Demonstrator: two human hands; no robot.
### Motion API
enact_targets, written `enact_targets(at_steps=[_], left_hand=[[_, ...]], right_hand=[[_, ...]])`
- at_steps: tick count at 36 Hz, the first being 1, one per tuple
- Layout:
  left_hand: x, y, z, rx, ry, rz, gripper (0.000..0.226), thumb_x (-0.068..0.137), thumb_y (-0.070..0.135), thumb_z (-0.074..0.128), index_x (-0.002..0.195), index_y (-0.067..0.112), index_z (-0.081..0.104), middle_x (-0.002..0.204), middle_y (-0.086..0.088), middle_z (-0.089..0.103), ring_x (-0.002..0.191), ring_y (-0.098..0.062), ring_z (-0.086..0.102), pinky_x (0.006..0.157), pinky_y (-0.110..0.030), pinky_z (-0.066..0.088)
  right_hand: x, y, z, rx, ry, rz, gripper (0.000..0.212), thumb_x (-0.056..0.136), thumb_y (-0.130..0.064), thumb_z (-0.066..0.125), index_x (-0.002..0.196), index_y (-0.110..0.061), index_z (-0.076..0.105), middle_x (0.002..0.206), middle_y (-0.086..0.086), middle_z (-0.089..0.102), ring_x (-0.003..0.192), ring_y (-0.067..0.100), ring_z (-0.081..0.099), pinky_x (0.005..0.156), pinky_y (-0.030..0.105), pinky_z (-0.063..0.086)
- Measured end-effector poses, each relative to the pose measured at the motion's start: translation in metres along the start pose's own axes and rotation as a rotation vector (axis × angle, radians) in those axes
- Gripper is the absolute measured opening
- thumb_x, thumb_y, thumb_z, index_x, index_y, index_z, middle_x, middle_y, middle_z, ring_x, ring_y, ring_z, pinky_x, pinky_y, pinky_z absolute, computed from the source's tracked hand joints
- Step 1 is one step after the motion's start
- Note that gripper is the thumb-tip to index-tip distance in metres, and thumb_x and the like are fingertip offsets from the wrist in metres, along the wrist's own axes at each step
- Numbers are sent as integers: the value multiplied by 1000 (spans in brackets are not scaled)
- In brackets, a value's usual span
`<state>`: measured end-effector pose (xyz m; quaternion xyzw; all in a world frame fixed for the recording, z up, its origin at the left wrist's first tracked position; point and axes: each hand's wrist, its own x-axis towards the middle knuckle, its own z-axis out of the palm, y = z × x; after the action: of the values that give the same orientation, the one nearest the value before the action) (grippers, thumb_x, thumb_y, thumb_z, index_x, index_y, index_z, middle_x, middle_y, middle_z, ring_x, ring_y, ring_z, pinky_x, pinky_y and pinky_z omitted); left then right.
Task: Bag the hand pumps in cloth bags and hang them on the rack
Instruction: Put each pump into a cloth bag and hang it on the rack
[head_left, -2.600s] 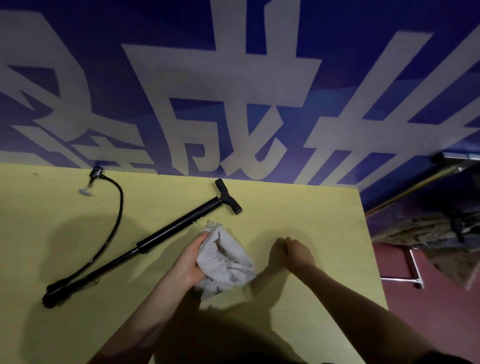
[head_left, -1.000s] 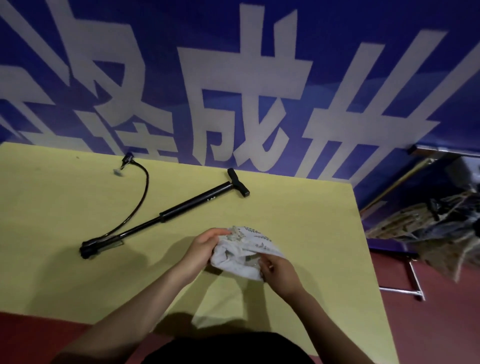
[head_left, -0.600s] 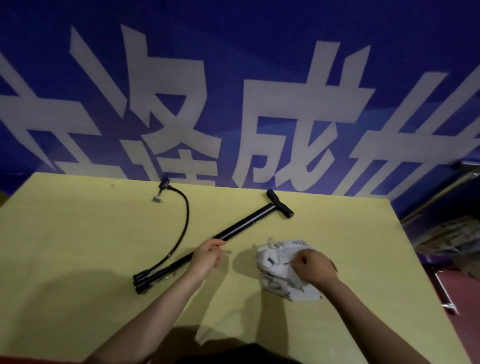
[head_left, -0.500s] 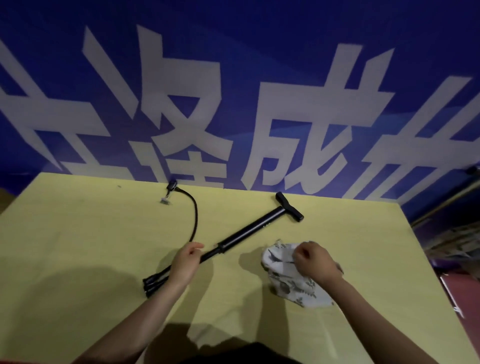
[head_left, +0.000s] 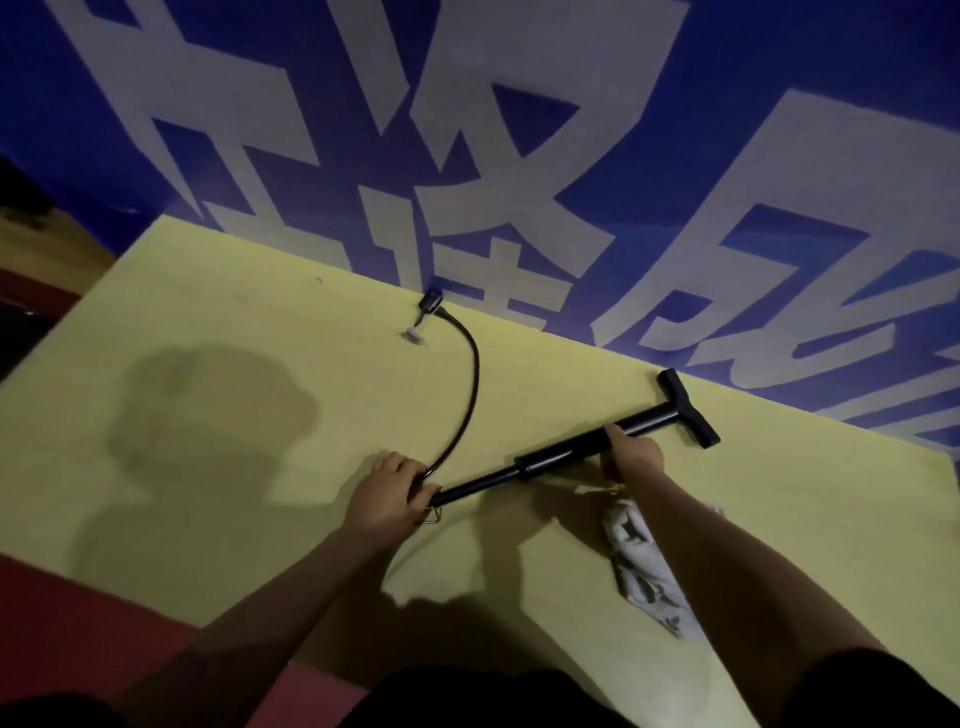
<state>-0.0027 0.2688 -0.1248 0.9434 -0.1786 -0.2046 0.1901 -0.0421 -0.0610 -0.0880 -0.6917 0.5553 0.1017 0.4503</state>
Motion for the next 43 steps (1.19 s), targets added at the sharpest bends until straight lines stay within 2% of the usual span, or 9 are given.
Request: enact_targets(at_steps=[8, 13, 18, 23, 26, 30, 33, 38, 43], left_hand=[[-2, -12, 14, -2, 263, 116, 32, 88, 47, 44, 91, 21, 64, 86, 4, 61, 82, -20, 56, 65, -31, 47], [9, -14, 7, -127, 88, 40, 43, 85, 53, 35, 98, 24, 64, 96, 6, 58, 94, -13, 51, 78, -32, 44], [16, -19, -6, -192, 128, -54, 17, 92, 28, 53, 99, 20, 67, 100, 1, 61, 99, -18, 55, 84, -33, 45], [16, -5, -27, -636, 283, -355, 29, 91, 32, 62, 111, 11, 60, 103, -6, 64, 93, -24, 63, 82, -34, 52], [12, 14, -46, -1101, 293, -563, 33, 90, 30, 65, 112, 8, 52, 98, -10, 59, 77, -25, 63, 63, -37, 60], [5, 28, -66, -1269, 198, -491, 23, 94, 28, 60, 88, 6, 52, 57, -5, 53, 43, -15, 44, 33, -17, 34], [-5, 30, -79, -1240, 115, -342, 19, 93, 22, 60, 97, 5, 52, 61, -7, 48, 40, -12, 37, 36, -18, 21], [-23, 39, -106, -1159, 117, -238, 17, 95, 15, 58, 107, 4, 53, 74, -10, 53, 47, -14, 46, 39, -19, 32], [-37, 57, -116, -1021, 264, -219, 20, 100, 23, 47, 107, 7, 57, 93, -15, 61, 80, -27, 61, 75, -32, 49]], right_hand=[[21, -15, 4, 262, -77, 223, 44, 77, -30, 74, 108, -2, 57, 84, 12, 60, 80, 30, 66, 82, 41, 58], [17, -10, -4, 452, -114, 240, 34, 88, -34, 61, 107, -7, 52, 83, 12, 56, 67, 26, 58, 62, 34, 51], [2, -5, -20, 612, -86, 146, 27, 91, -29, 60, 100, -5, 52, 91, 15, 61, 72, 30, 64, 67, 41, 57], [-28, -12, -45, 831, -74, -59, 15, 92, -19, 58, 87, -6, 52, 89, 13, 60, 80, 31, 66, 62, 39, 61], [-44, -18, -58, 920, -82, -139, 13, 93, -17, 59, 88, -7, 52, 88, 11, 59, 79, 28, 66, 59, 35, 61], [-66, -25, -77, 1067, -136, -209, 27, 96, -39, 55, 107, -15, 53, 98, 9, 63, 85, 27, 67, 80, 40, 57], [-78, -29, -100, 1240, -176, -278, 43, 96, -49, 49, 123, -16, 47, 106, 5, 62, 96, 27, 64, 90, 44, 50], [-86, -34, -144, 1417, -140, -331, 36, 98, -47, 47, 103, -12, 49, 89, 7, 62, 82, 25, 68, 87, 41, 54], [-104, -28, -157, 1454, -66, -344, 34, 99, -42, 48, 114, -12, 47, 84, 5, 60, 74, 19, 65, 69, 34, 54]])
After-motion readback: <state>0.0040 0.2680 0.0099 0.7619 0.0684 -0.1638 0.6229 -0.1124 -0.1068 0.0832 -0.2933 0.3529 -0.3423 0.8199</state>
